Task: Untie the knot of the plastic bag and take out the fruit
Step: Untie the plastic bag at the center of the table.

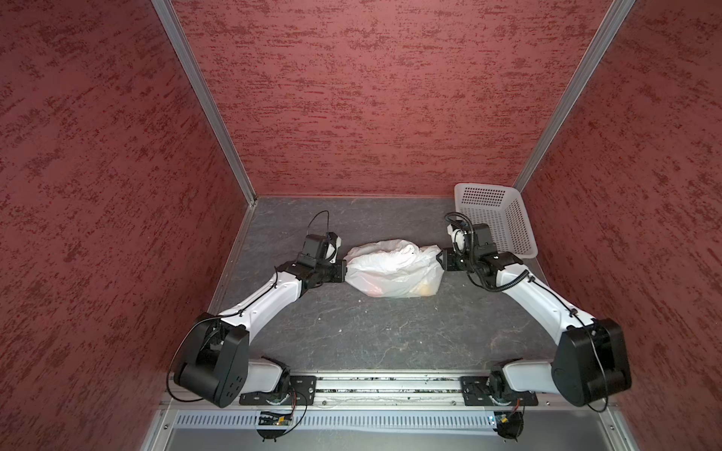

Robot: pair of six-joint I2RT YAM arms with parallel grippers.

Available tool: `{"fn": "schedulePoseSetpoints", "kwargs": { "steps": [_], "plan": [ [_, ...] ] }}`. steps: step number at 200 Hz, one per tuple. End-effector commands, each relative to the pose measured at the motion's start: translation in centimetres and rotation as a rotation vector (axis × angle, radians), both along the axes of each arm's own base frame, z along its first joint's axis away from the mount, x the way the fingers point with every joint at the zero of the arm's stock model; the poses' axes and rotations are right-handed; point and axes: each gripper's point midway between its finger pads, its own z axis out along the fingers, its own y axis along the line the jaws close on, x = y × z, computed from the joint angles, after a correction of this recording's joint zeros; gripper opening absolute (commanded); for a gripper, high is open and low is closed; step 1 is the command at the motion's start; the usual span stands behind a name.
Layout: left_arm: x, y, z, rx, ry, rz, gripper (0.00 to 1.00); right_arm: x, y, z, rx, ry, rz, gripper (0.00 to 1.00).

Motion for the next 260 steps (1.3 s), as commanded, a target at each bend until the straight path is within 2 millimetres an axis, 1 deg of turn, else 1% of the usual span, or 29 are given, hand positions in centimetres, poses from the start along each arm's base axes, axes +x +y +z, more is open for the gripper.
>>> {"fn": "schedulePoseSetpoints", "kwargs": {
  "steps": [1,13,26,34,43,52,62,69,84,106,120,132,159,177,191,204,215,229,260],
  "plan": [
    [0.2,-1.9,3.6,0.011,-0.108,-0.054,0.07,-0.4,1.0,5.1,-0.009,-0.149,0.076,0.65],
    [0.1,-2.5,4.1,0.016,-0.118,-0.064,0.20,-1.1,1.3,5.8,-0.051,-0.177,0.110,0.72],
    [0.1,-3.0,4.5,0.017,-0.130,-0.070,0.31,-1.7,1.7,6.0,-0.097,-0.192,0.147,0.77],
    [0.1,-3.0,4.8,0.023,-0.138,-0.062,0.41,-1.9,1.9,5.9,-0.128,-0.198,0.162,0.81],
    [0.1,-3.1,5.1,0.036,-0.154,-0.060,0.57,-1.9,1.9,5.6,-0.162,-0.203,0.174,0.85],
    [0.0,-3.4,5.8,0.059,-0.187,-0.071,0.68,-1.7,1.8,5.2,-0.192,-0.200,0.175,0.87],
    [-0.3,-4.3,6.7,0.100,-0.243,-0.110,0.79,-1.4,1.6,5.0,-0.213,-0.204,0.173,0.89],
    [-0.8,-5.4,7.2,0.138,-0.282,-0.153,0.87,-1.2,1.6,5.0,-0.224,-0.209,0.176,0.90],
    [-1.6,-7.8,7.6,0.198,-0.330,-0.253,1.00,-0.6,1.6,4.9,-0.241,-0.230,0.180,0.91],
    [-2.3,-10.7,7.3,0.226,-0.363,-0.359,0.99,0.0,2.0,4.6,-0.253,-0.243,0.202,0.93],
    [-2.2,-11.9,6.9,0.241,-0.377,-0.395,1.00,0.4,2.3,4.3,-0.257,-0.255,0.217,0.93],
    [-1.7,-12.5,6.2,0.267,-0.372,-0.406,1.00,1.0,2.4,4.1,-0.269,-0.273,0.221,0.93],
    [-0.7,-13.2,6.0,0.270,-0.381,-0.399,1.00,2.8,2.4,4.0,-0.316,-0.333,0.214,0.94],
    [-0.3,-13.4,5.7,0.277,-0.380,-0.397,1.00,4.1,2.6,3.8,-0.342,-0.360,0.212,0.91],
    [0.0,-13.3,5.3,0.291,-0.379,-0.392,1.00,4.9,2.7,3.6,-0.353,-0.371,0.217,0.86],
    [0.3,-13.3,4.9,0.312,-0.388,-0.387,1.00,5.3,3.1,3.1,-0.355,-0.361,0.231,0.82],
    [1.0,-12.9,4.5,0.344,-0.399,-0.363,0.99,5.5,3.3,3.5,-0.344,-0.366,0.234,0.82],
    [2.2,-12.3,4.0,0.398,-0.415,-0.324,0.95,5.4,3.6,3.7,-0.325,-0.365,0.234,0.83],
    [4.5,-11.6,3.8,0.470,-0.472,-0.279,0.81,4.9,3.8,3.6,-0.297,-0.350,0.244,0.83]
  ]
}}
